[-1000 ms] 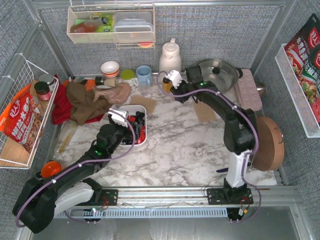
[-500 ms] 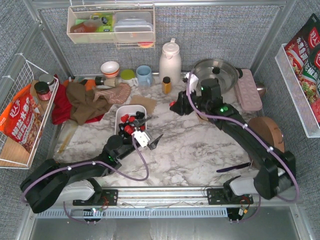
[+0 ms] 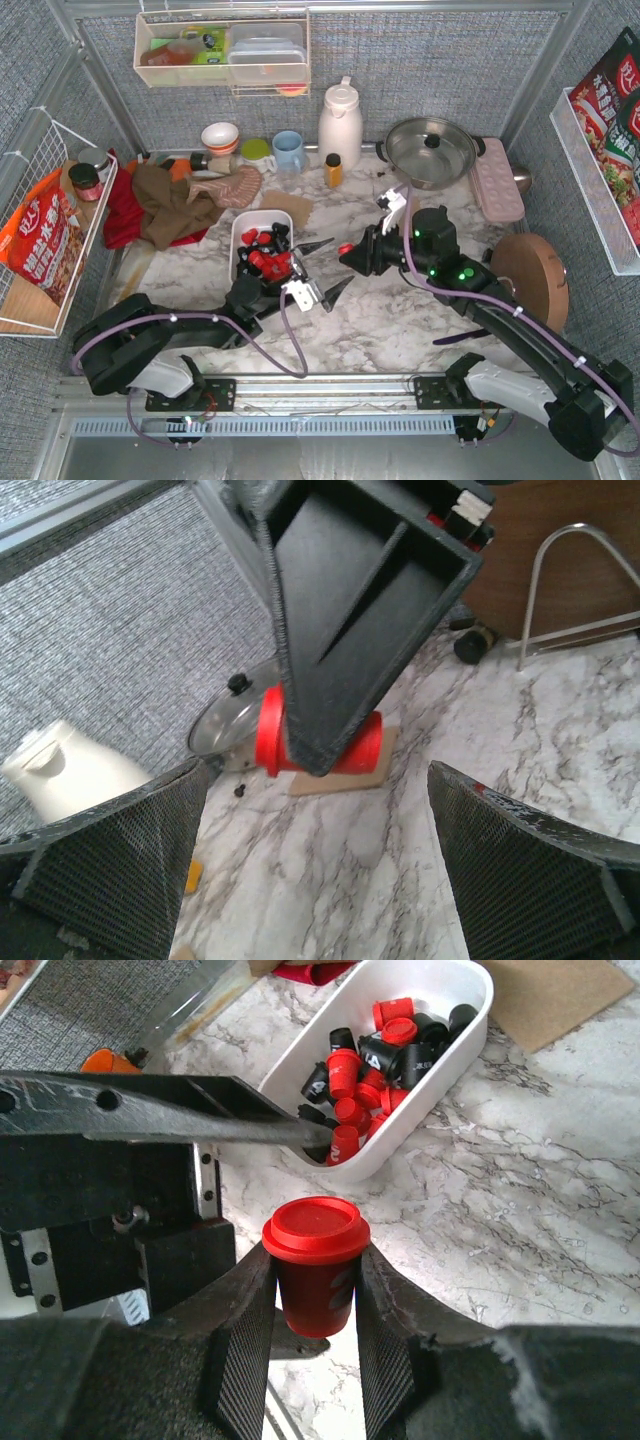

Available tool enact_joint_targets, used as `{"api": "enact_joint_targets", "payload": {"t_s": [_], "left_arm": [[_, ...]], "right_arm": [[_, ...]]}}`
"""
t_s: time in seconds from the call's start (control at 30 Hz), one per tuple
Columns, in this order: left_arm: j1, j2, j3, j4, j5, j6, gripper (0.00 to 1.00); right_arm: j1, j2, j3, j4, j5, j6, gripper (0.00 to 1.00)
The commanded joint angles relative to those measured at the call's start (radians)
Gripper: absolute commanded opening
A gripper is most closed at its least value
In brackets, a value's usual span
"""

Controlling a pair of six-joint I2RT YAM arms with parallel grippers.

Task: Mix the coffee capsules in the storage basket

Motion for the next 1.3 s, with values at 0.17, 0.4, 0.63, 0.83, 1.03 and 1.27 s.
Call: {"api": "enact_joint_targets", "payload": {"t_s": [0.17,0.4,0.63,0.83,1.03,1.27], "left_arm": [[-0.044,0.083,0.052,0.094,0.009,0.024,0.98],[-0.051,0.125,0.070,0.155,-0.008,0.031,0.88],[-0.055,0.140,0.078,0.174,0.012,0.039,0.82],[-0.060,0.134,0.070,0.180,0.028,0.046,0.67],[-0.063,0.129,0.057,0.185,0.041,0.054,0.52],[-0.065,0.122,0.027,0.200,0.000,0.035,0.48]], "right_arm": [[0.024,-0.060,-0.010,-0.005,0.016,-0.007,0.32],[0.025,-0.075,-0.006,-0.070,0.021,-0.034,0.33],[0.025,-0.075,-0.005,-0.086,0.030,-0.036,0.33],[0.025,-0.078,-0.002,-0.080,0.036,-0.026,0.33],[0.025,-0.080,-0.001,-0.085,0.038,-0.015,0.36],[0.025,-0.097,0.022,-0.146,0.064,-0.052,0.54]]}}
